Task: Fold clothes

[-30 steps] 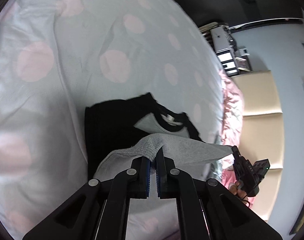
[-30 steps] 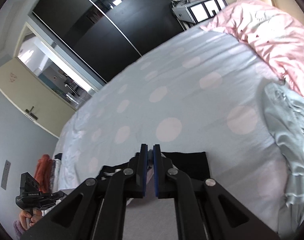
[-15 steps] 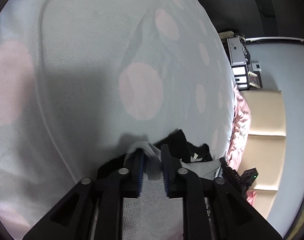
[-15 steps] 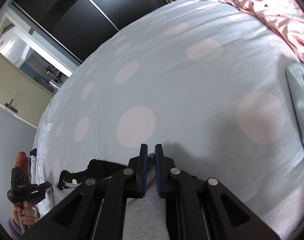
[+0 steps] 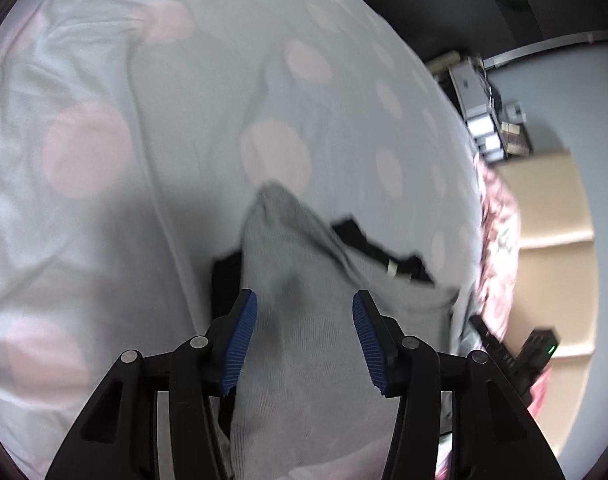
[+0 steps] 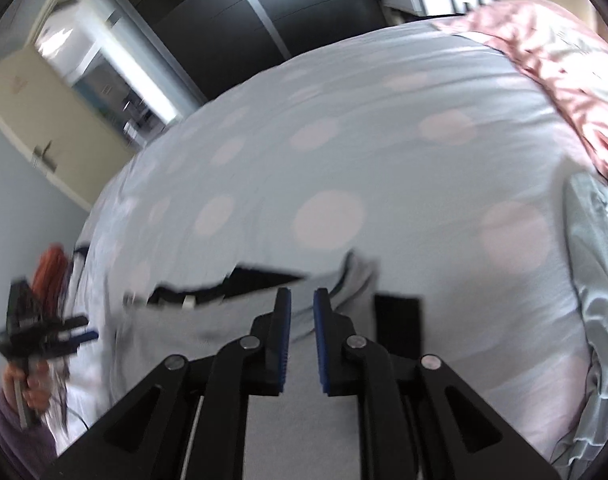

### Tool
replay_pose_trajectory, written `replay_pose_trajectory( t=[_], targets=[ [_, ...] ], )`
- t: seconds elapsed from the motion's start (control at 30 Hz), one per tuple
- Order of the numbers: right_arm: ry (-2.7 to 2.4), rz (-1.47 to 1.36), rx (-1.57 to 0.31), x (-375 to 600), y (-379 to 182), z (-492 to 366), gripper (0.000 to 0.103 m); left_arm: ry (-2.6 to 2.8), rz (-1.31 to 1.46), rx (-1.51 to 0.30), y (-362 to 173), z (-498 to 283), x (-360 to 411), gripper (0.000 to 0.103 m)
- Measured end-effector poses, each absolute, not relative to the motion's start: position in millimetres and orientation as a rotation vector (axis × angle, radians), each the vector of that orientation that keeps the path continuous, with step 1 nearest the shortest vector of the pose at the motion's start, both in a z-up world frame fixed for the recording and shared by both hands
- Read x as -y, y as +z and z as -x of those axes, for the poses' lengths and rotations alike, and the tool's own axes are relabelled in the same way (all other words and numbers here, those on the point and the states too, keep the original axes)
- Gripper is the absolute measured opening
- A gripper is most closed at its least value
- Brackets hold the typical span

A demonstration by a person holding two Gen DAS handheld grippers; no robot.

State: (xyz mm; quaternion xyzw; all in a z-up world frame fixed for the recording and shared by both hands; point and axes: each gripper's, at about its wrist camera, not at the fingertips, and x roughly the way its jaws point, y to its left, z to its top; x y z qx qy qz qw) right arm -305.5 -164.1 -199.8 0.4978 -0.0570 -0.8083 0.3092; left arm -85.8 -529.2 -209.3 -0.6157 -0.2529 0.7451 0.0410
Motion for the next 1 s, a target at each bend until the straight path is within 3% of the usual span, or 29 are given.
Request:
replay_pose_trajectory(
  t=[0.3, 0.5, 0.7, 1.0],
  targets=[
    [-1.985, -1.464, -0.057, 213.5, -259.3, 274.9, 0.009, 2.257, 1.937, 0.521, -253.3, 94.7, 463.5, 0.052],
    [-2.028, -1.378, -0.101, 240.3, -257.1, 301.7, 0.009, 2.266, 1.871, 0.569, -262.0, 121.6, 457.6, 0.052],
    [-2.074, -1.344, -0.028, 250.3, -245.6, 330.5, 0.011, 2.305, 1.771, 0.681, -249.9, 132.0, 475.0, 0.052],
    [-2.127, -1.369, 0.055, 198.8, -215.3, 295.2, 0.011, 2.38, 1.795, 0.709, -206.9, 72.6, 508.1, 0.054]
  ],
)
